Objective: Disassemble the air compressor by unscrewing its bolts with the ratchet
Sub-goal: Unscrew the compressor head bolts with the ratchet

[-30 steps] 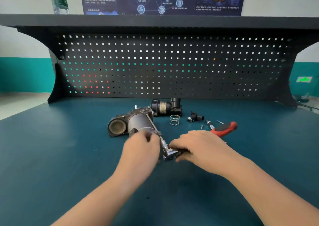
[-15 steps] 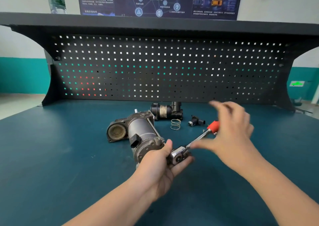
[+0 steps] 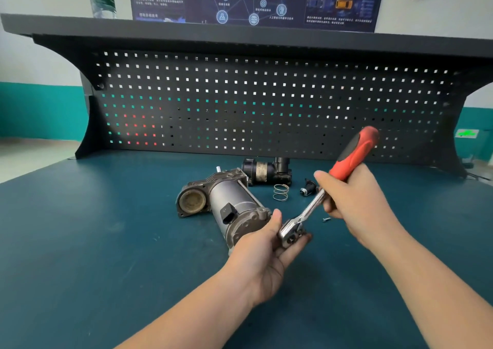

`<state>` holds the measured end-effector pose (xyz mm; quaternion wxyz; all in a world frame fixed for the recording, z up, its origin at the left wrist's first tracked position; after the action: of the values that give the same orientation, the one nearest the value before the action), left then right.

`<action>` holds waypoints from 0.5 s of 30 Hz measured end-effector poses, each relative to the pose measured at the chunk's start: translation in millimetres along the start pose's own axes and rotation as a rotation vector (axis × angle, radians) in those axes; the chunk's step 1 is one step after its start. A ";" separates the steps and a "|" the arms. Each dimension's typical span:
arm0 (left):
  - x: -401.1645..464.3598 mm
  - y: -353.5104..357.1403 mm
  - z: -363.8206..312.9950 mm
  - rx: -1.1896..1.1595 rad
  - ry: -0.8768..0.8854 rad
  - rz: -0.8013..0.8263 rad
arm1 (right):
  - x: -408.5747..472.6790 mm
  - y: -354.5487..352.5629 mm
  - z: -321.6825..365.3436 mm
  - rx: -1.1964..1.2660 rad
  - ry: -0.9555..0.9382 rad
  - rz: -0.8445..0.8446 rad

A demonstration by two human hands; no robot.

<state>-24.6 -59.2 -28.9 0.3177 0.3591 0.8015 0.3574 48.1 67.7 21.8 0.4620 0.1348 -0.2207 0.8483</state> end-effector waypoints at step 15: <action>27.5 20.3 -0.3 0.024 -0.051 -0.114 | 20.2 12.1 44.1 -0.339 -0.156 0.209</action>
<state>-32.6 -27.4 -19.4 0.3538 0.3256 0.8164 0.3198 28.1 54.5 65.7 0.3692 0.0965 -0.4082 0.8293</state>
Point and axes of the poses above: each hand's wrist, its own x-axis towards the middle knuckle, its own y-axis out of the palm, z = x × y, the point moved 1 cm from there along x, towards the middle knuckle, and after that the axes turned 4 degrees about -x, right-handed, at the moved point
